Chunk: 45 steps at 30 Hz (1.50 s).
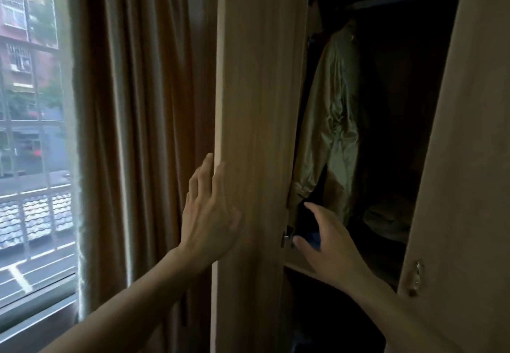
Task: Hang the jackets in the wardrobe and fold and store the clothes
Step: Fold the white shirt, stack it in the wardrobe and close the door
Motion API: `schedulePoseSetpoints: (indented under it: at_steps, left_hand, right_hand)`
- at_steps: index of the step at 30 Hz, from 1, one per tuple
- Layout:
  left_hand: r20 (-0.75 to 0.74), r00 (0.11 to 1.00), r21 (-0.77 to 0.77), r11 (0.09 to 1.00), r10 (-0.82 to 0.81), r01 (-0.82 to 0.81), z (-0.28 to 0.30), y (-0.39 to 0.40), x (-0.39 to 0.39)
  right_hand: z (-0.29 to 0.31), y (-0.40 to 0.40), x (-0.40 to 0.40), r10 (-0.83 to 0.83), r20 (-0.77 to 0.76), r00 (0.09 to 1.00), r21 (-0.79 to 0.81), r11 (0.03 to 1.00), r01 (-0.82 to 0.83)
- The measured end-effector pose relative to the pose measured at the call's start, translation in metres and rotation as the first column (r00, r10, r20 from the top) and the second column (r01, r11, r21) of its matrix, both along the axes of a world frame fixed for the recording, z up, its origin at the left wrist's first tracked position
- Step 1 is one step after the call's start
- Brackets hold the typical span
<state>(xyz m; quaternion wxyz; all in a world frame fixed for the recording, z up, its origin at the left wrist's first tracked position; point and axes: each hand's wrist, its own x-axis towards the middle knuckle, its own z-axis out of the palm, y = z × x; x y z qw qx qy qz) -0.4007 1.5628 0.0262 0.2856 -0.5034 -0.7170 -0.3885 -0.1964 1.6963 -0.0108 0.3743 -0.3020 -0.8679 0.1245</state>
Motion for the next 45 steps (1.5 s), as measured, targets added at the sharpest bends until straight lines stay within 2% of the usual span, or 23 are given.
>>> schedulePoseSetpoints:
  at_steps: [4,7,10,17,24,27,31,34,36,40,45]
  left_hand:
    - [0.18,0.981,-0.024,0.996,-0.078,0.084,0.012,0.001,-0.031]
    - [0.348,0.916,-0.052,0.971,-0.202,0.234,0.015,0.009,-0.051]
    - [0.371,0.886,-0.018,0.952,-0.276,0.304,0.012,0.019,-0.064]
    - [0.341,0.835,0.134,0.901,-0.432,0.412,-0.004,0.035,-0.067]
    - [0.266,0.791,0.194,0.835,-0.551,0.515,-0.014,0.04,-0.046]
    - [0.247,0.734,0.217,0.774,-0.633,0.595,-0.016,0.045,-0.033]
    - [0.224,0.613,0.228,0.652,-0.758,0.723,-0.017,0.057,-0.016]
    - [0.218,0.57,0.165,0.605,-0.793,0.779,-0.018,0.071,0.005]
    - [0.18,0.58,0.11,0.602,-0.794,0.791,-0.018,0.083,0.021]
    - [0.031,0.666,0.041,0.667,-0.745,0.744,-0.017,0.114,0.052]
    - [-0.105,0.731,-0.092,0.739,-0.674,0.668,-0.015,0.153,0.09]
  right_hand:
    - [0.012,-0.018,-0.036,0.021,-0.027,0.999,0.011,1.0,-0.021]
    - [0.012,-0.028,-0.058,-0.005,-0.027,1.0,0.007,1.0,0.005]
    - [0.01,-0.034,-0.067,-0.063,0.001,0.998,0.02,0.998,0.063]
    - [0.004,-0.039,-0.047,-0.213,0.052,0.976,-0.001,0.977,0.213]
    - [0.0,-0.033,-0.036,-0.228,0.075,0.971,-0.003,0.973,0.229]
    - [-0.004,-0.022,-0.029,-0.232,0.06,0.971,-0.021,0.972,0.234]
    - [-0.007,-0.006,-0.016,-0.218,0.034,0.975,0.005,0.976,0.218]
    - [-0.005,0.007,0.001,-0.213,-0.005,0.977,0.002,0.977,0.213]
    - [-0.004,0.015,0.015,-0.22,-0.022,0.975,-0.012,0.975,0.22]
    - [-0.003,0.03,0.046,-0.191,-0.039,0.981,-0.042,0.981,0.19]
    - [-0.003,0.044,0.084,-0.13,0.041,0.991,-0.023,0.991,0.131]
